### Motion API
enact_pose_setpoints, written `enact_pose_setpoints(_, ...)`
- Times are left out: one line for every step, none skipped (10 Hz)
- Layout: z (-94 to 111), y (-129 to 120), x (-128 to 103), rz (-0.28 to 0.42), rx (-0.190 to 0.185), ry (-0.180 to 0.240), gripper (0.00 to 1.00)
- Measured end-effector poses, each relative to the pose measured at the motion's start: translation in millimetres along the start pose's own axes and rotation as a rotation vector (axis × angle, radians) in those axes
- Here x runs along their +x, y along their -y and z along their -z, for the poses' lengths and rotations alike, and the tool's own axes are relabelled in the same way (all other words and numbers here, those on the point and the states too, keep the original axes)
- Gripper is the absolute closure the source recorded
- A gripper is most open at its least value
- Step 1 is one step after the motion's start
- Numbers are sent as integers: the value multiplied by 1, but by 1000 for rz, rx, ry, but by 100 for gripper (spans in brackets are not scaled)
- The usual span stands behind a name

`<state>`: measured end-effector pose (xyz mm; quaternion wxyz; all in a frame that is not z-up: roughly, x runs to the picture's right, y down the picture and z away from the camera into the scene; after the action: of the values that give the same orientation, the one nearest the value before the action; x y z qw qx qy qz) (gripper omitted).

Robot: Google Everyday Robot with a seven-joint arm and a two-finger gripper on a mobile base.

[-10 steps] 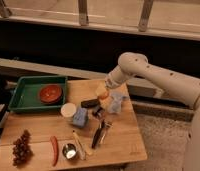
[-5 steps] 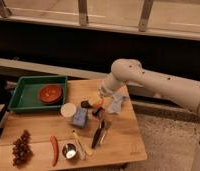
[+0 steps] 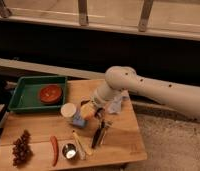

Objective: Place apple in metal cup

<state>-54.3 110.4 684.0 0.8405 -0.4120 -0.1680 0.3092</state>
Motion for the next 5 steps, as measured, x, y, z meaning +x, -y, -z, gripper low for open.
enact_pose_setpoints(-4, -8, 0, 29, -18, -17, 96)
enact_pose_setpoints(-5, -9, 0, 35, -23, -21, 96)
enact_pose_setpoints(-4, -9, 1, 32, -21, -20, 96)
enact_pose_setpoints(-4, -9, 0, 34, -22, -20, 96)
enact_pose_setpoints(-5, -9, 0, 35, -23, -21, 96)
